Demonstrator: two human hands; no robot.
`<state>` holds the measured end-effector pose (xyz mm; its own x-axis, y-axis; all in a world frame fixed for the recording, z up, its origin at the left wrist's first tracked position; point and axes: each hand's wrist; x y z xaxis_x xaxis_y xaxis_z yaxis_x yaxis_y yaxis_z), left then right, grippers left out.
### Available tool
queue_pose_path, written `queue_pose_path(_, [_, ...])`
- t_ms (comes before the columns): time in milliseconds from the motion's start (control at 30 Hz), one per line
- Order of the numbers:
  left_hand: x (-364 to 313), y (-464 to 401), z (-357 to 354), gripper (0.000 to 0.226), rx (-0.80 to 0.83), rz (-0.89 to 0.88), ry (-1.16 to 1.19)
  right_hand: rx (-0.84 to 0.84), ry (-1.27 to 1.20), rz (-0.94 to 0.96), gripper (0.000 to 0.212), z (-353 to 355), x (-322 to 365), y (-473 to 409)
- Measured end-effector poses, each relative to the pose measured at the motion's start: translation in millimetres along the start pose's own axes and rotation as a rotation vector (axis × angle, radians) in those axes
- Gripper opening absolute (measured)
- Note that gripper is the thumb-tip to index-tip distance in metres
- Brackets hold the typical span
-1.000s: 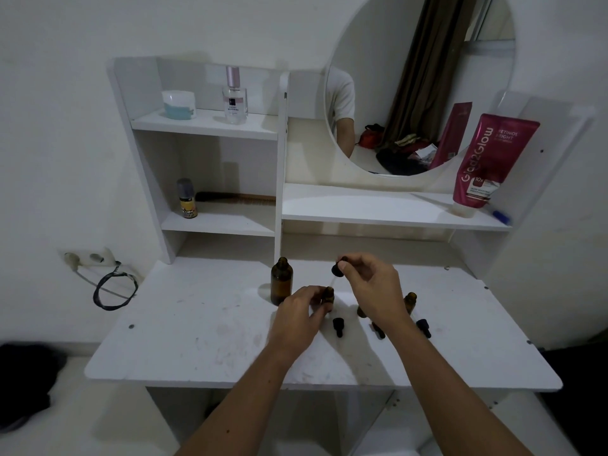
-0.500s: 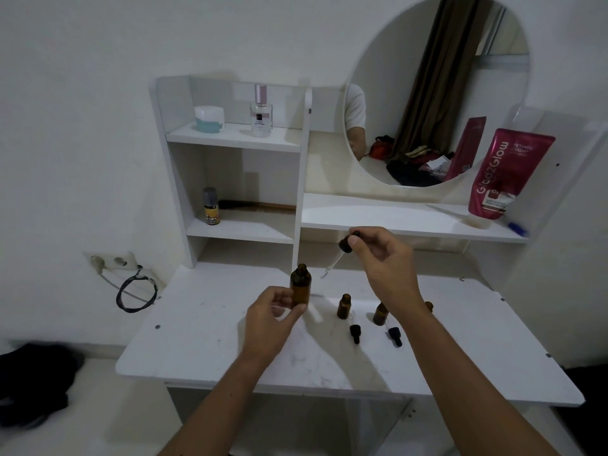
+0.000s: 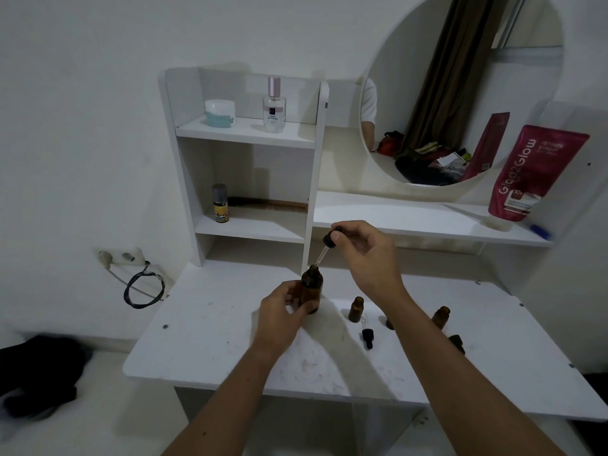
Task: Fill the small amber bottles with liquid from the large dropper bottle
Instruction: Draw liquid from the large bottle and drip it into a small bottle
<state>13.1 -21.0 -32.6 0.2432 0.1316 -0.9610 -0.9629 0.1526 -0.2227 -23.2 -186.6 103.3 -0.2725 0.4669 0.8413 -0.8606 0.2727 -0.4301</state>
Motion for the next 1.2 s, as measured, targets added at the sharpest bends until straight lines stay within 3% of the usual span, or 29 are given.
queue_pose_path(200, [-0.1,0.1,0.6,0.041,0.002,-0.001,-0.024,0.091,0.144,-0.065,0.009,-18.5,-14.4,1.8])
queue_pose_path(500, [0.9,-0.2,0.0,0.04,0.0,0.001,-0.058,0.088,0.229,-0.062,0.016,-27.5,-23.7,5.9])
queue_pose_path(900, [2.8,0.4,-2.4,0.049,-0.003,0.028,-0.065,0.053,0.067,-0.034,0.013,-10.0,0.9,1.9])
queue_pose_path(1067, [-1.1,7.4,-1.7,0.067,-0.063,0.047,-0.02,-0.043,0.003,0.026,0.014,7.5,16.1,1.0])
queue_pose_path(1200, [-7.5,22.4,-1.0,0.05,-0.133,0.019,0.018,-0.073,0.011,0.032,0.015,21.4,13.6,11.1])
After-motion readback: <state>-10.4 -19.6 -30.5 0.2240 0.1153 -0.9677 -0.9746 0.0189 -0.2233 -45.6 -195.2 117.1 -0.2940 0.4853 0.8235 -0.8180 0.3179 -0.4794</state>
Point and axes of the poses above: each hand's wrist, its own y-axis away from the middle knuckle, its own z-axis out of the back of the hand, x = y × z, and after that the axes turned 8 degrees about y, right-handed
